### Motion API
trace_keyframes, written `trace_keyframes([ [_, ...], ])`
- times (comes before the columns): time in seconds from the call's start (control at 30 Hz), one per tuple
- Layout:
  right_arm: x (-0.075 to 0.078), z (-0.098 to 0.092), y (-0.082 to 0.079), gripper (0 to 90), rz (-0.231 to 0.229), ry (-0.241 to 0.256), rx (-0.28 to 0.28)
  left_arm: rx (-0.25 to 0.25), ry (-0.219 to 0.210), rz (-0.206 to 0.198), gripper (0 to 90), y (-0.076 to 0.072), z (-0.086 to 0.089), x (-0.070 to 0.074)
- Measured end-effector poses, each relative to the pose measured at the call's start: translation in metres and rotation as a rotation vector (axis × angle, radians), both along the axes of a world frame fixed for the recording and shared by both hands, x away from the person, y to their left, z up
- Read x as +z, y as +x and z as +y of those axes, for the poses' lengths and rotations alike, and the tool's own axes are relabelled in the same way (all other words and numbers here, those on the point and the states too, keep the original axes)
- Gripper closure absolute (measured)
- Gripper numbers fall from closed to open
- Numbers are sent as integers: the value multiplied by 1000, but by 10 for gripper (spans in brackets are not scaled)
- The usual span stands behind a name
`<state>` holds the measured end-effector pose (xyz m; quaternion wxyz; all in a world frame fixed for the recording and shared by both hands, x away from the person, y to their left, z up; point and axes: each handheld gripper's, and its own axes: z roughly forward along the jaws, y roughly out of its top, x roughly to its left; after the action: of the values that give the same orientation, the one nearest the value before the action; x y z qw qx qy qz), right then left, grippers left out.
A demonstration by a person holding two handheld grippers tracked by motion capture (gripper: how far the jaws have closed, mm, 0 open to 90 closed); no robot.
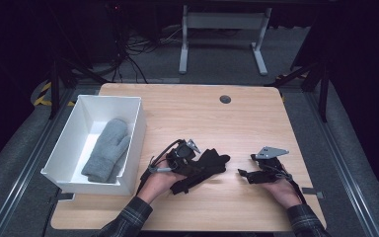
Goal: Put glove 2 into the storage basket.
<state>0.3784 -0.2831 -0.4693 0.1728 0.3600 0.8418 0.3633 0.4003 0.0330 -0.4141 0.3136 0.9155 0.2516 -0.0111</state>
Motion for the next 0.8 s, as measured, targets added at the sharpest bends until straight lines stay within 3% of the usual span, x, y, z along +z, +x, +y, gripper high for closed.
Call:
trace_keyframes([
  [0.07,0,0,0,196,-1,0,1,16,-5,-8,675,-1,1,6],
  [0.23,0,0,0,196,0,1,1,78,-50,-19,673,-1,13,44],
  [0.37,0,0,0,196,1,1,2,109,-53,-44,670,1,21,69],
  [0.4,0,0,0,196,1,1,2,109,-53,-44,670,1,21,69],
  [0.7,0,0,0,196,1,1,4,165,-65,-76,669,7,56,118],
  [0.8,0,0,0,196,1,1,4,184,-70,-82,669,10,65,126],
])
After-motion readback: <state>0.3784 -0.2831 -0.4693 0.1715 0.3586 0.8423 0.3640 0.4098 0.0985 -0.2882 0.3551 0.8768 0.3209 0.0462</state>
